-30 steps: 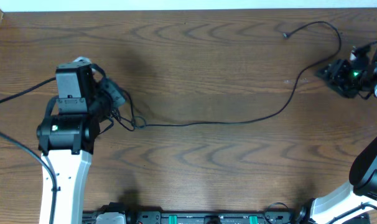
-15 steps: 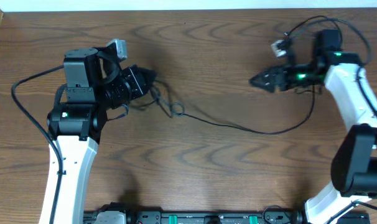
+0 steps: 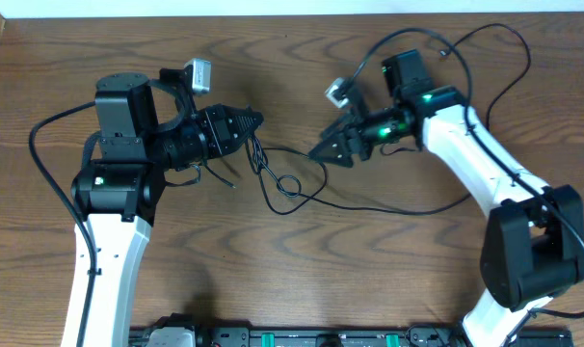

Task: Untangle cables

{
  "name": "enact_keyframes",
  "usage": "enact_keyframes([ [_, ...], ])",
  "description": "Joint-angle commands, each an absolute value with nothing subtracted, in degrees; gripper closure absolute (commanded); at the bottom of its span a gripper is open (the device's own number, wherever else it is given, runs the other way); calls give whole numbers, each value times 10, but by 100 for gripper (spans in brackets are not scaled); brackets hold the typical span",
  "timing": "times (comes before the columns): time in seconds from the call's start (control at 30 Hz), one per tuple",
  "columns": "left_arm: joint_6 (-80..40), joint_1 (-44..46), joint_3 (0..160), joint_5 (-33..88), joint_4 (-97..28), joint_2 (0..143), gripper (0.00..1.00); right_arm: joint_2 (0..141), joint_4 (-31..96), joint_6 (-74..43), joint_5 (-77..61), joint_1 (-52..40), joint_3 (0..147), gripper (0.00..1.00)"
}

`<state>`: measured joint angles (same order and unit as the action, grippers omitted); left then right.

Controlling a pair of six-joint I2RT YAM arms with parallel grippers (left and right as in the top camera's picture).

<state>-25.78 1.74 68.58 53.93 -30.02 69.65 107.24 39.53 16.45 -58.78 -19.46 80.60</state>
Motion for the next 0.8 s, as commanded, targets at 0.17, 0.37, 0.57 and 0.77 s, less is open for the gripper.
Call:
enact_keyframes([
  [0.17,-251,18,688,560,-296,687,92,1081,396,97,-683,-270,804,25],
  [0.37,-251,18,688,559,-296,687,93,1081,404,50,-683,-297,804,38],
  [0.57,-251,18,688,559,-296,687,93,1081,427,47,-598,-317,804,77],
  [0.77,-200,18,688,558,-315,687,92,1080,488,-11,-346,-312,804,99],
])
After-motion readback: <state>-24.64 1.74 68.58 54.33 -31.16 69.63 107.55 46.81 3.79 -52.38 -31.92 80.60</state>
